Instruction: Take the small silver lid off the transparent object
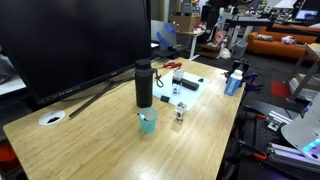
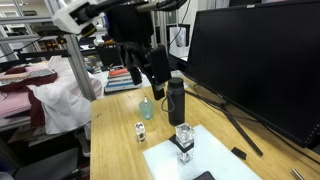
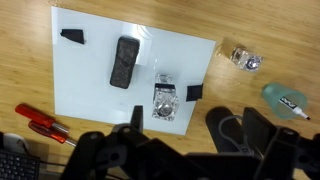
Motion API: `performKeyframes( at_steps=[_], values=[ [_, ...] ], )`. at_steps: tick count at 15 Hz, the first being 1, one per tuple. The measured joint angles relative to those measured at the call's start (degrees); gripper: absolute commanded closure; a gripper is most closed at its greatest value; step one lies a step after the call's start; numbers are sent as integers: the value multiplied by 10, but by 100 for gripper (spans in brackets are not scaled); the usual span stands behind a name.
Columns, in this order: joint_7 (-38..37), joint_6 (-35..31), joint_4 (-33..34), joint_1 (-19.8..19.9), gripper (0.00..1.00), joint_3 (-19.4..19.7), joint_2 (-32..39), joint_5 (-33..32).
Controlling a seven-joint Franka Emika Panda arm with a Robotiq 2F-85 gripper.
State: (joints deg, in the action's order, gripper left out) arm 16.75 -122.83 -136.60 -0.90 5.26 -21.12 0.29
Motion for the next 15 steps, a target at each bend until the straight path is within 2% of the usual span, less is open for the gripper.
performKeyframes(
  at_steps=[7,10,15],
  values=[
    [-1,0,0,0,0,2,-6,0],
    [-1,-13,-4,-2,0,2,17,21],
    [-29,-168,-19,-3,0,-11,107,2]
  ],
)
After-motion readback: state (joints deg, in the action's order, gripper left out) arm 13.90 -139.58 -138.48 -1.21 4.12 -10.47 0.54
